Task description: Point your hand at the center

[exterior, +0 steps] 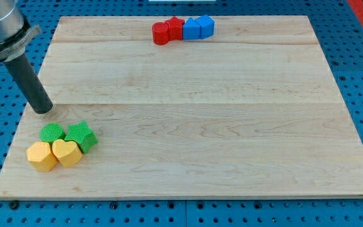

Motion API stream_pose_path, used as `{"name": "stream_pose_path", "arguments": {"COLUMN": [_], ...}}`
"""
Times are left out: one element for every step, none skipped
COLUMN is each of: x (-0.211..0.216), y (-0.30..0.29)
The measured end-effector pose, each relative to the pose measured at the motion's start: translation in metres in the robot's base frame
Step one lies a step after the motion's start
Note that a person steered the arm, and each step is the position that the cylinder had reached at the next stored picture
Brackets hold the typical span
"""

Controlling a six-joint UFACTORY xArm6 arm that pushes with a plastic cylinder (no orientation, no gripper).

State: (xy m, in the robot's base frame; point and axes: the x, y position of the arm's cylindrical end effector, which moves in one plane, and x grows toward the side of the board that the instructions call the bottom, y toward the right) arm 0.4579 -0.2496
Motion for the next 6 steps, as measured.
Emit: {"name": "stream_pose_path", "arguments": {"x": [0.000, -0.005, -0.007, -0.007, -0.024, -0.075], "y": [0.000, 0.002, 0.074, 0.155, 0.224, 0.282]}}
